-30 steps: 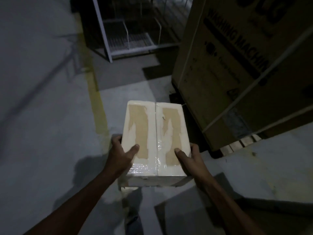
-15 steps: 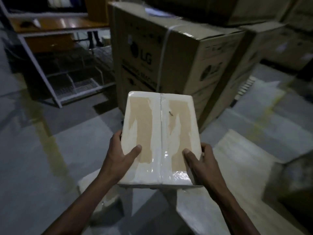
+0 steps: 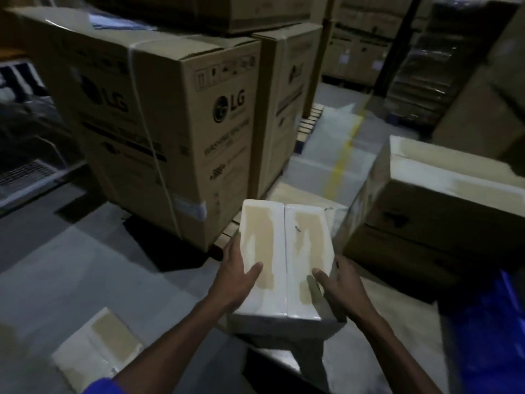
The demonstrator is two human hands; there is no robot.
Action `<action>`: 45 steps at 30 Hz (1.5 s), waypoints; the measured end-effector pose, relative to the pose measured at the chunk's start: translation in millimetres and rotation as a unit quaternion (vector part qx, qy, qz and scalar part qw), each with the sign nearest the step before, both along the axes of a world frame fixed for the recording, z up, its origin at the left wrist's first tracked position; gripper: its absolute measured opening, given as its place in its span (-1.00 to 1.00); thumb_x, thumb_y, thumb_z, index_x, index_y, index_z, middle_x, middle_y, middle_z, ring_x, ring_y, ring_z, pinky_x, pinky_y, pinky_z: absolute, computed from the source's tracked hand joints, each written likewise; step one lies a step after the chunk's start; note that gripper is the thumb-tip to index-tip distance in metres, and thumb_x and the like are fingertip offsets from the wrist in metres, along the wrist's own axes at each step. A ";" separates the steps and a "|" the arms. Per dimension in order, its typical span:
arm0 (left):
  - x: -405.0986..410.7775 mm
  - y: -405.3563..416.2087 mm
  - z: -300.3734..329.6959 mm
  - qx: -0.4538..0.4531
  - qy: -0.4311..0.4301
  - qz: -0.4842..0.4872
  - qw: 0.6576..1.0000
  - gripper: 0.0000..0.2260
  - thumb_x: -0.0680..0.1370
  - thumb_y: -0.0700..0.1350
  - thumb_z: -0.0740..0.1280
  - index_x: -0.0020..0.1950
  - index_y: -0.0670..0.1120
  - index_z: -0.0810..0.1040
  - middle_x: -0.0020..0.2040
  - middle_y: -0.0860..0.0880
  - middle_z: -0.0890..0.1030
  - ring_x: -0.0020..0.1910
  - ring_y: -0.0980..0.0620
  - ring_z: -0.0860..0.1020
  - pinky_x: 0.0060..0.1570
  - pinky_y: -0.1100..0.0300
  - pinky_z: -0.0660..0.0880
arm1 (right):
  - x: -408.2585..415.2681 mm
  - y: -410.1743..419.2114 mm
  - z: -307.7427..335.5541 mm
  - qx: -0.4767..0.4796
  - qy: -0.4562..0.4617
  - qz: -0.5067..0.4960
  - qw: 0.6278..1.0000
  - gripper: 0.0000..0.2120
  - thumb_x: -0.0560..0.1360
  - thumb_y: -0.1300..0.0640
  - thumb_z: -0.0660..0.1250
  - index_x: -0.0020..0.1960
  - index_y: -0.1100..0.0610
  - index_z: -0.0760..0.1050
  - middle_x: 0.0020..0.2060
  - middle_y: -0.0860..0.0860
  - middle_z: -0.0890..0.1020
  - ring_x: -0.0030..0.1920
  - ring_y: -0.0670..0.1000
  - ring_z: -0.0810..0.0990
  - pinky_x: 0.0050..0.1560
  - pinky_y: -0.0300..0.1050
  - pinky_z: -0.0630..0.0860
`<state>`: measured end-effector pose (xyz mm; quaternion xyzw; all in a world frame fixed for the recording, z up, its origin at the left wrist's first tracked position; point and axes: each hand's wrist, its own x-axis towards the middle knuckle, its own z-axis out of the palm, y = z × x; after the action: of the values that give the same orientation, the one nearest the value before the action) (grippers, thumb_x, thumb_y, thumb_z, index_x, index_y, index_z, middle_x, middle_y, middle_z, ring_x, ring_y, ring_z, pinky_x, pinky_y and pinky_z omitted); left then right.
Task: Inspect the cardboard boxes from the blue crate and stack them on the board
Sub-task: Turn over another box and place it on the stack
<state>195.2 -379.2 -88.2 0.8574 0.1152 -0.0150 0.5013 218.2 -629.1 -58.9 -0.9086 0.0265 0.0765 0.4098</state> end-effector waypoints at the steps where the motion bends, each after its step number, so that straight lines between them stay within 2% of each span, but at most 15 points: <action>1: 2.4 -6.6 -4.4 0.022 -0.005 -0.010 1.000 -0.27 0.63 0.07 0.34 0.68 0.08 -0.02 0.64 -0.03 0.08 0.54 -0.08 0.27 0.46 0.03 0.29 | 1.6 -2.9 -2.4 -0.017 -0.008 0.002 1.000 -0.59 0.60 -0.03 0.41 0.37 0.03 0.37 0.21 -0.05 0.44 0.22 -0.03 0.46 0.19 -0.04 0.47; 4: 8.1 -14.4 -11.8 0.093 -0.008 0.001 0.996 -0.39 0.64 0.12 0.31 0.64 0.09 0.16 0.61 -0.10 0.16 0.50 -0.15 0.34 0.42 0.01 0.35 | 5.6 3.6 -14.6 -0.042 -0.026 -0.016 0.999 -0.51 0.60 -0.07 0.37 0.44 0.06 0.32 0.30 0.06 0.44 0.31 0.11 0.49 0.25 0.05 0.50; 6: 8.8 -14.0 -14.4 0.095 -0.004 0.015 0.995 -0.43 0.64 0.12 0.32 0.61 0.11 0.22 0.56 -0.11 0.26 0.44 -0.17 0.40 0.38 -0.02 0.39 | 3.6 15.4 -22.2 -0.055 -0.015 -0.040 0.998 -0.42 0.62 -0.11 0.32 0.54 0.05 0.20 0.39 0.14 0.40 0.32 0.21 0.51 0.26 0.11 0.49; 8: 8.0 -13.7 -15.3 0.092 0.000 0.025 0.995 -0.44 0.63 0.12 0.32 0.60 0.14 0.24 0.53 -0.10 0.30 0.41 -0.18 0.43 0.36 -0.05 0.42 | 1.9 23.2 -25.0 -0.074 -0.008 -0.055 0.996 -0.39 0.63 -0.17 0.27 0.56 0.02 0.14 0.40 0.17 0.42 0.29 0.25 0.53 0.23 0.14 0.48; 12: 9.1 -16.1 -15.4 0.109 0.009 0.030 0.994 -0.45 0.62 0.14 0.30 0.58 0.18 0.22 0.48 -0.11 0.33 0.36 -0.21 0.45 0.32 -0.13 0.46 | 1.4 24.8 -28.6 -0.107 -0.011 -0.066 0.992 -0.37 0.62 -0.22 0.23 0.57 0.02 0.12 0.35 0.19 0.46 0.25 0.25 0.55 0.20 0.16 0.49; 17: 10.5 -17.2 -14.9 0.132 0.012 0.027 0.991 -0.45 0.63 0.14 0.28 0.59 0.15 0.19 0.45 -0.13 0.34 0.34 -0.22 0.45 0.25 -0.08 0.45 | 1.1 28.8 -28.1 -0.137 -0.009 -0.072 0.988 -0.36 0.62 -0.27 0.19 0.56 -0.03 0.08 0.35 0.18 0.46 0.23 0.25 0.57 0.21 0.22 0.54; 28: 10.1 -13.0 -14.8 0.116 0.006 0.016 0.993 -0.45 0.63 0.13 0.28 0.59 0.15 0.19 0.46 -0.13 0.33 0.33 -0.20 0.46 0.26 -0.13 0.49 | -0.1 35.2 -29.2 -0.168 -0.003 -0.099 0.981 -0.34 0.60 -0.31 0.18 0.57 -0.06 0.08 0.37 0.18 0.49 0.25 0.25 0.58 0.22 0.30 0.54; 35: 10.1 -11.1 -20.2 0.070 -0.005 0.015 0.997 -0.47 0.66 0.08 0.25 0.61 0.19 0.18 0.50 -0.11 0.27 0.39 -0.20 0.40 0.33 -0.16 0.44 | 2.6 36.4 -21.6 -0.183 -0.013 -0.066 0.981 -0.37 0.63 -0.23 0.22 0.55 0.05 0.13 0.40 0.22 0.47 0.27 0.27 0.55 0.25 0.27 0.52; 40: -7.8 -23.6 -15.7 0.010 0.034 0.079 0.996 -0.49 0.73 -0.11 0.15 0.66 0.17 0.13 0.59 -0.11 0.14 0.42 -0.20 0.33 0.33 0.01 0.35 | 15.4 34.7 -13.0 -0.221 -0.004 0.013 0.975 -0.33 0.65 -0.24 0.22 0.60 0.07 0.12 0.47 0.23 0.42 0.30 0.27 0.54 0.25 0.24 0.53; 43: -21.6 -36.5 -10.2 -0.052 0.036 0.153 0.986 -0.44 0.72 -0.20 0.15 0.66 0.17 0.10 0.62 -0.10 0.06 0.44 -0.21 0.32 0.34 0.00 0.35 | 36.6 45.6 -10.9 -0.279 -0.035 0.080 0.956 -0.47 0.67 -0.20 0.14 0.54 0.02 0.19 0.40 0.25 0.44 0.23 0.29 0.56 0.16 0.24 0.57; 45: -20.0 -44.0 -2.4 -0.105 0.087 0.176 0.975 -0.37 0.72 -0.22 0.13 0.67 0.22 -0.03 0.64 -0.11 0.00 0.46 -0.25 0.32 0.37 -0.03 0.34 | 45.2 66.2 -11.7 -0.334 -0.056 0.061 0.939 -0.57 0.68 -0.04 0.12 0.51 0.03 0.23 0.49 0.27 0.34 0.39 0.37 0.44 0.31 0.39 0.45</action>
<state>175.3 -423.2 -90.6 0.7615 0.3051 -0.0131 0.5717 263.4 -562.9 -70.6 -0.9959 -0.0279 0.0367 0.0782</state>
